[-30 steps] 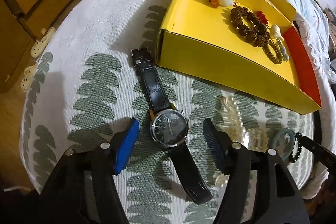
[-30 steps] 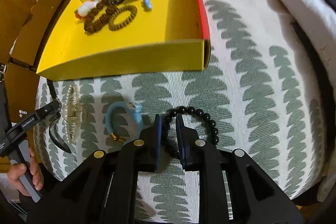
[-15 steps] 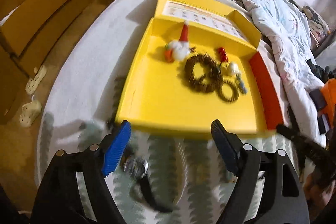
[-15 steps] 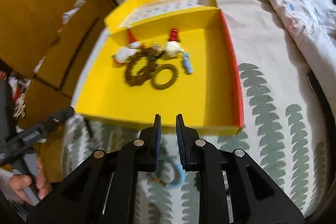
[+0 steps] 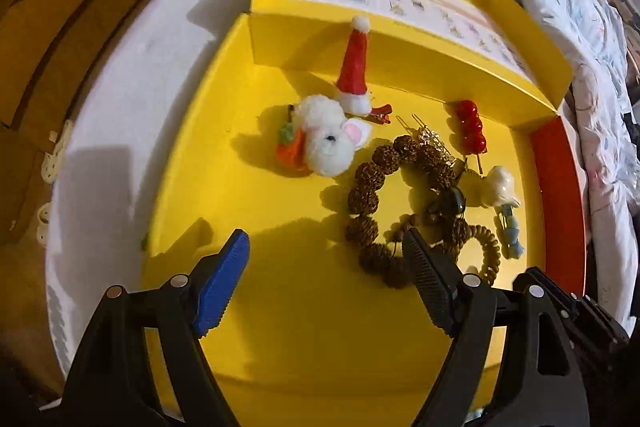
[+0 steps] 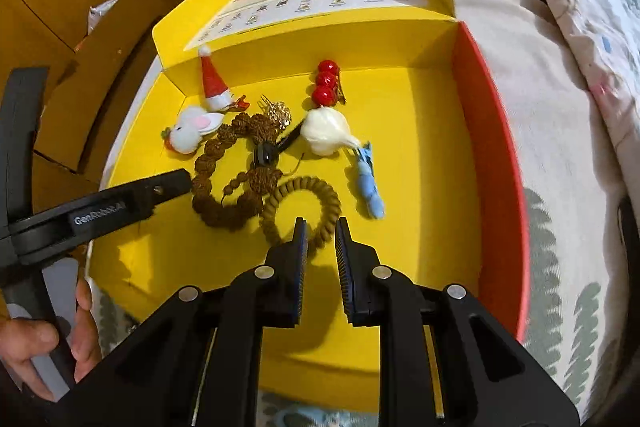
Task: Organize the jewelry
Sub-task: 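Grasp the brown coiled bracelet with the right tool while the left tool grasps the brown bead bracelet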
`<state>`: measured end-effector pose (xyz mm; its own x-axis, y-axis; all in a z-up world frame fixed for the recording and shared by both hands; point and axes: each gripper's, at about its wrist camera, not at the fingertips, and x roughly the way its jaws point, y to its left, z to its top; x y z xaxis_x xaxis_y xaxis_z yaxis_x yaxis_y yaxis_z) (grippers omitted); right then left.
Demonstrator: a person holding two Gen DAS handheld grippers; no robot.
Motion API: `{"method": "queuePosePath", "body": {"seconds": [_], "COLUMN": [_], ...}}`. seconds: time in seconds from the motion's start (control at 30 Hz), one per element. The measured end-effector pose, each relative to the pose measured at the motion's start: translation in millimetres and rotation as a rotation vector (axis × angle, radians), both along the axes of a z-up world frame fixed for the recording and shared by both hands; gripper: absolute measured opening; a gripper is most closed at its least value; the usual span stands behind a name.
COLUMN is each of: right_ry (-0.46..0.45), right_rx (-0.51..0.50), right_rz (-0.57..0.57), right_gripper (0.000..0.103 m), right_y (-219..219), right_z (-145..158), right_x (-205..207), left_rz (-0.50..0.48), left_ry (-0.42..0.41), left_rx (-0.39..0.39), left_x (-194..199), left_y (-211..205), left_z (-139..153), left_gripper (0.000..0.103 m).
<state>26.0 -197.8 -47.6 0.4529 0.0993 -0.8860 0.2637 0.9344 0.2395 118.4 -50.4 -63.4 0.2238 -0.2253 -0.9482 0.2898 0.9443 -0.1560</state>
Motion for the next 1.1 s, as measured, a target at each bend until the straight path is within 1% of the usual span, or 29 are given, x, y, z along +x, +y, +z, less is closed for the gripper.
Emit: {"method": "queuePosePath", "body": {"seconds": [0.07,0.1,0.2,0.47,0.63,0.73,0.9,0.97,1.0,1.03,1.07,1.1], "right_ry": [0.025,0.032,0.056,0.065,0.070,0.074,0.076,0.070,0.069,0.067,0.065,0.065], "right_rx": [-0.040,-0.044,-0.088,-0.092,-0.107,-0.158,-0.291,-0.316,-0.321,-0.316,-0.296,-0.282], "right_rz": [0.005,0.010,0.017,0.008,0.016,0.030,0.072,0.081,0.083,0.081,0.073,0.069], "right_gripper": [0.021,0.021,0.021,0.021,0.021,0.021,0.021,0.020,0.018,0.014,0.012,0.012], "right_y": [5,7,11,3,8,15,34,36,37,37,34,33], "right_z": [-7,-10,-17,-24,-25,-27,-29,-31,-31,-31,-31,-31], "right_x": [7,9,12,14,15,16,17,16,16,16,15,15], "left_rz": [-0.008,-0.016,-0.019,-0.021,-0.024,-0.026,-0.024,-0.024,-0.028,-0.033,-0.042,-0.053], "left_ry": [-0.008,-0.016,-0.018,0.027,0.019,0.008,-0.019,-0.035,-0.042,-0.049,-0.056,-0.054], "left_rx": [0.024,0.036,0.052,0.069,0.078,0.087,0.098,0.101,0.097,0.093,0.088,0.083], "left_x": [2,2,3,10,8,8,8,6,3,3,2,2], "left_y": [-6,-9,-11,-14,-15,-16,-16,-15,-15,-15,-15,-16], "left_z": [-3,-3,-7,-26,-27,-28,-27,-27,-26,-25,-23,-21], "left_gripper": [0.078,0.078,0.078,0.078,0.078,0.078,0.077,0.072,0.070,0.060,0.044,0.036]}}
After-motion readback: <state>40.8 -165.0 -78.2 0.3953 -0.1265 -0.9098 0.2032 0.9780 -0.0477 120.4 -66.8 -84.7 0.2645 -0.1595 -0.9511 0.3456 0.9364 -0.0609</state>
